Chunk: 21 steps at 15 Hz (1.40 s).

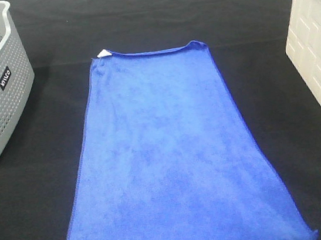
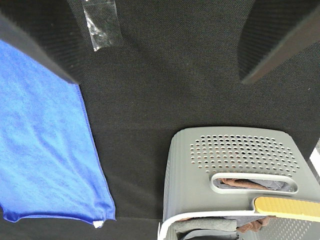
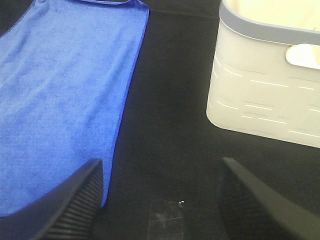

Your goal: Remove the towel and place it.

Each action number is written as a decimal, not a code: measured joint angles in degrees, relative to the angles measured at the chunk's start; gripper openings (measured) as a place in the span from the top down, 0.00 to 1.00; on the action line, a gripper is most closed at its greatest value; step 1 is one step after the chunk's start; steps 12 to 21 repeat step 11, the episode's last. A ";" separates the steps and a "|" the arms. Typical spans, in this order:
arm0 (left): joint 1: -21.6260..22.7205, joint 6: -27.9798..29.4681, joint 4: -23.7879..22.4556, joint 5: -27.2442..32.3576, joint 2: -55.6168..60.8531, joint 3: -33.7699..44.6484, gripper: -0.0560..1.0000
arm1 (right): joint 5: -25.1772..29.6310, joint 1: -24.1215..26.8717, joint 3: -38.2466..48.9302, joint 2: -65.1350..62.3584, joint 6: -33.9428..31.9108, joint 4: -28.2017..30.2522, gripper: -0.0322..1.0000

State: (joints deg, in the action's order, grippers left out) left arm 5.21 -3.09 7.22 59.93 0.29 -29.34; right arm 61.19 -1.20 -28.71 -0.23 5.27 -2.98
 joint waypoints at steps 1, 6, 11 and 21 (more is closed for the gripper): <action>0.00 0.00 0.00 0.00 0.00 0.00 0.20 | 0.00 0.00 0.00 0.00 0.00 0.00 0.33; -1.89 0.00 0.00 0.00 0.00 0.00 0.20 | 0.00 0.00 0.00 0.00 0.00 0.00 0.33; -4.18 0.00 0.00 0.00 0.00 0.00 0.20 | -0.06 0.00 0.06 0.00 0.00 0.00 0.33; -4.18 0.00 0.00 0.00 0.00 0.00 0.20 | -0.06 0.00 0.06 0.00 0.00 0.00 0.33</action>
